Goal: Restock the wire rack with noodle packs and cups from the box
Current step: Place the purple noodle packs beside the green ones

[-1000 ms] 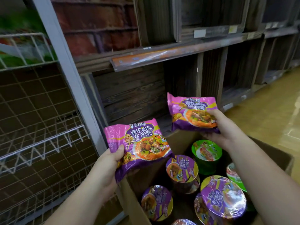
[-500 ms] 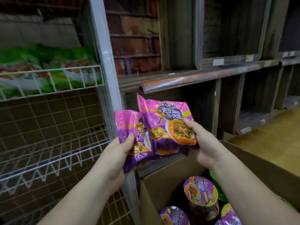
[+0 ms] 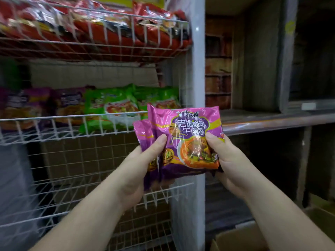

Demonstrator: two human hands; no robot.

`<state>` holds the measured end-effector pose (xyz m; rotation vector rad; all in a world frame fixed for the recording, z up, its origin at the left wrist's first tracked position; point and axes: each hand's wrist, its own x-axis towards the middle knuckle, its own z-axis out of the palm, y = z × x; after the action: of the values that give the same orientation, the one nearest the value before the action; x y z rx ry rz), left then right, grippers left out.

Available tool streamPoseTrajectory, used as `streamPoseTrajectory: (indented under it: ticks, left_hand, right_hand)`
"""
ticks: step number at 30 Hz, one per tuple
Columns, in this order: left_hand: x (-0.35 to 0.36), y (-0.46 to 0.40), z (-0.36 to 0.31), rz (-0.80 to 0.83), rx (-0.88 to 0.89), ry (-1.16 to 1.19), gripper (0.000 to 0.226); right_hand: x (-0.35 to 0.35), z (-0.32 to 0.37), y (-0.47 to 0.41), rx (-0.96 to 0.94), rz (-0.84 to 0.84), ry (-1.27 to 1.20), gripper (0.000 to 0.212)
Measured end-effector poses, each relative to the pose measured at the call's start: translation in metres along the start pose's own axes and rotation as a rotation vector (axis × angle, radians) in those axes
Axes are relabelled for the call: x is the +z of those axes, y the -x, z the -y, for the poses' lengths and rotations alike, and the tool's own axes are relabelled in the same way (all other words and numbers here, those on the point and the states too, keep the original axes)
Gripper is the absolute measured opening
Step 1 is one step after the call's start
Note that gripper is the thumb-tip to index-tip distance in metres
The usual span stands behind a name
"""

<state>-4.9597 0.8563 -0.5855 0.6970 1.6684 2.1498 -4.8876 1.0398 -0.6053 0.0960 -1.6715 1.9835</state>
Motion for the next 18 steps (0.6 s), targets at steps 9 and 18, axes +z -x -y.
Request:
streamPoseTrajectory:
  ticks: [9,18]
  left_hand:
    - [-0.085,-0.010,-0.056,-0.061,0.162,-0.052,0.017]
    - [-0.254,-0.113,-0.126,-0.398,0.325,-0.331,0.100]
  right_hand:
    - [0.095,0.015,-0.040,-0.150,0.169,0.054,0.054]
    - [0.200,0.045,-0.090,-0.247,0.068,0.744,0.077]
